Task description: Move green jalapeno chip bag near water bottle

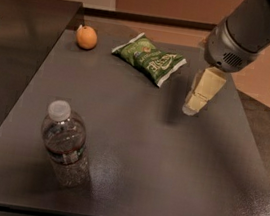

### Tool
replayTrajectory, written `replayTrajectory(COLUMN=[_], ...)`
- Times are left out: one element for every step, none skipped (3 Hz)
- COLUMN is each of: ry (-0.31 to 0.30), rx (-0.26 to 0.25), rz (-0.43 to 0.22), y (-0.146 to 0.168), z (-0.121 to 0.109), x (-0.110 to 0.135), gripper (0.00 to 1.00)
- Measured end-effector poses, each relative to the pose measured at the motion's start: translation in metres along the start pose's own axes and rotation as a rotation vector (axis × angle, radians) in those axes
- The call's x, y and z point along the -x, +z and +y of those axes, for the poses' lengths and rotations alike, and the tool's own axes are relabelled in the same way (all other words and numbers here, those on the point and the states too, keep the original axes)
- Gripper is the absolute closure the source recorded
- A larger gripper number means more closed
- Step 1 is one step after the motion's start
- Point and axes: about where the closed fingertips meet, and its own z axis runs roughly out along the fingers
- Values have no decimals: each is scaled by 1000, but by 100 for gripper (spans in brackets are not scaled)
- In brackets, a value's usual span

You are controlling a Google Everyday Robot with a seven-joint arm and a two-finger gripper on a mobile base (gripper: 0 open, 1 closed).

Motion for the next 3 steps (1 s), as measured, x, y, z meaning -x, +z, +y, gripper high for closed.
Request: replayTrajectory(ry=[8,75,165], rx=[-19,-41,-45], rz=[-50,-91,-120], y=[51,95,128], z=[-24,-56,-86], x=[29,49,62], gripper=[0,0,0])
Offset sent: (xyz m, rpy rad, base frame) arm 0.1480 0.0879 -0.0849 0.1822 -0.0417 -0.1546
